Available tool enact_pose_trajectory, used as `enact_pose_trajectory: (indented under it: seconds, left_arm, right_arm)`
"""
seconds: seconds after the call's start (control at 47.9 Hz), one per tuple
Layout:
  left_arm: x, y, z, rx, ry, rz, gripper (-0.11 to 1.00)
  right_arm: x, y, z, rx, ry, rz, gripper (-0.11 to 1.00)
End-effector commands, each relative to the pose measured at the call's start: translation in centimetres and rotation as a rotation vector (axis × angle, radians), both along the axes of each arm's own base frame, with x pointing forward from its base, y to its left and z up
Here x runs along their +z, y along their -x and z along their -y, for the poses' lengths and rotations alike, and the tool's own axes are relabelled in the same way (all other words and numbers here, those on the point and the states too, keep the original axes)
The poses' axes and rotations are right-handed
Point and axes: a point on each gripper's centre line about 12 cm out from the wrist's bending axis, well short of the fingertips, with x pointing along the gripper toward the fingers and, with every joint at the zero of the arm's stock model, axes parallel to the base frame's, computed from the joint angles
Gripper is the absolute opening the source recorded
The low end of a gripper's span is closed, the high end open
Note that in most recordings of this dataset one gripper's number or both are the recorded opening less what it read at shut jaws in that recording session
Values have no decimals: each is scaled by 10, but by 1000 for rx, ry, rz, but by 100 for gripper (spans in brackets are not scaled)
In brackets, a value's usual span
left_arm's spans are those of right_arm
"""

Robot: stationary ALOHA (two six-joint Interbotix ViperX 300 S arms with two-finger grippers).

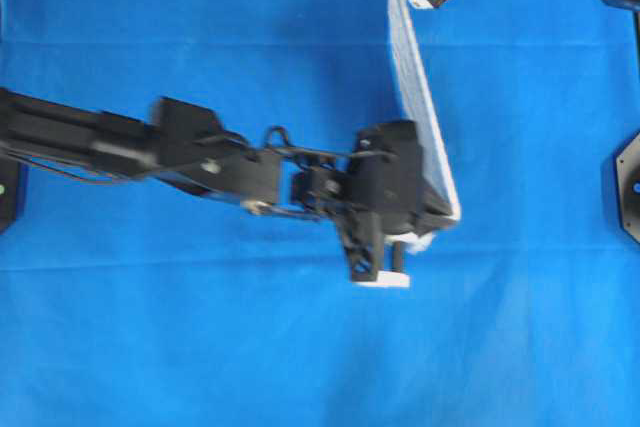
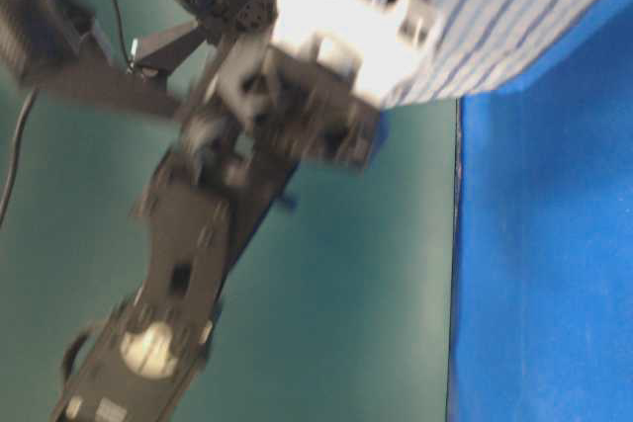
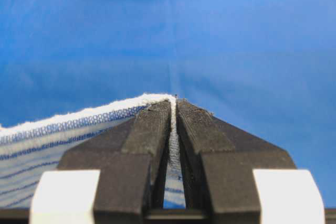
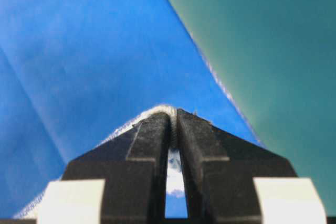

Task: Fold the blue towel.
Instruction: 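Lift the strip and rotate it vertical, right gripper far, left gripper near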

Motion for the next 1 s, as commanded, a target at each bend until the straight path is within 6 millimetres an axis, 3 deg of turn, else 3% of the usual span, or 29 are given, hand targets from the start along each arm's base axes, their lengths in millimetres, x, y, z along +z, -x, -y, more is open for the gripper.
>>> enact_pose_trajectory:
  seconds: [0.0,0.146,0.293,0.564,0.794,0.982]
  left_arm:
    - [18,-10,28,-49,7,62,2]
    - [11,-23,32,-53,8,69,2]
    - [6,-17,35,-58,9,47,2]
    - [-25,32,40,-31,92,-61,2]
    - [-45,75,37,29,190,-144,2]
    - [-53,89,39,35,205,-176,2]
  right_arm:
    - [15,12,4,-28,20,30,8]
    - [10,21,-2,-32,9,21,7]
    - [3,21,-1,-33,-3,12,7]
    - [-24,-16,8,9,-24,6,7]
    - [-23,-65,14,60,-5,27,8]
    - [-29,-76,18,54,-16,2,7]
